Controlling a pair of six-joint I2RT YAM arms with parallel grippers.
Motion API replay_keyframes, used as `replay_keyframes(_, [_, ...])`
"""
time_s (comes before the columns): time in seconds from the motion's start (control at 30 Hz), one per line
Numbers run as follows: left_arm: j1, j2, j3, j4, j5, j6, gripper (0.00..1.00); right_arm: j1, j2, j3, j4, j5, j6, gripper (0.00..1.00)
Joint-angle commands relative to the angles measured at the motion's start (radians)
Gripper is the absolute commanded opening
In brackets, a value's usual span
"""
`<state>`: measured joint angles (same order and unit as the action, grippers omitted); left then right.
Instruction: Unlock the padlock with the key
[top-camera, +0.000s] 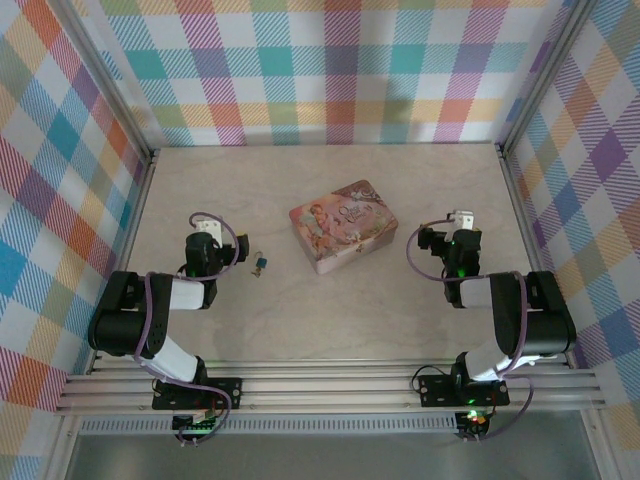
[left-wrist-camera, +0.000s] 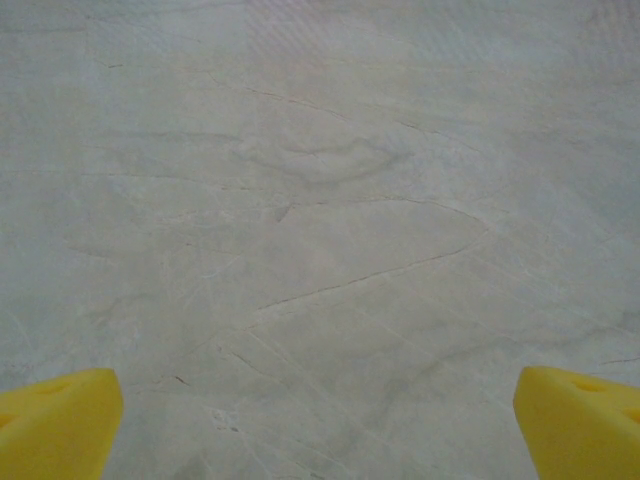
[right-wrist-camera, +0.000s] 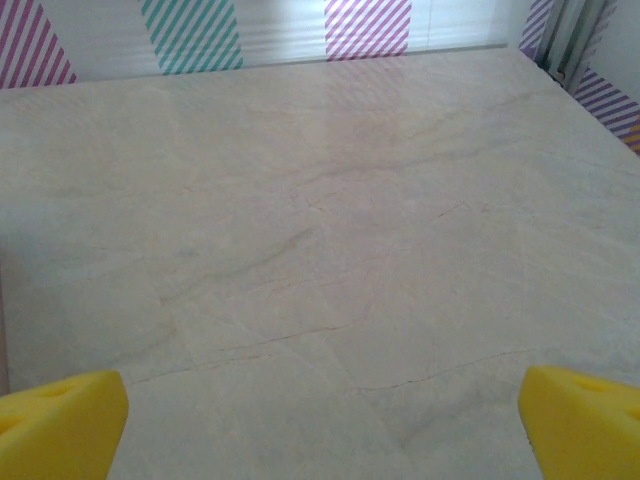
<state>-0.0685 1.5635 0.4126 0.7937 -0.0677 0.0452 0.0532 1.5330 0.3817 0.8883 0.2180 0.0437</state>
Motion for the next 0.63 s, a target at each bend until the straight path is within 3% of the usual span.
replay_keyframes(0.0, [0.007,0.003,0.012,0.006,0.016,-0.01,1.0,-0.005,0.001,0.002,-0.008,-0.015,0.002,1.0])
replay_keyframes(0.6, [0.009,0.003,0.013,0.007,0.017,-0.01,1.0,-0.004,0.001,0.002,-0.007,-0.021,0.001,1.0])
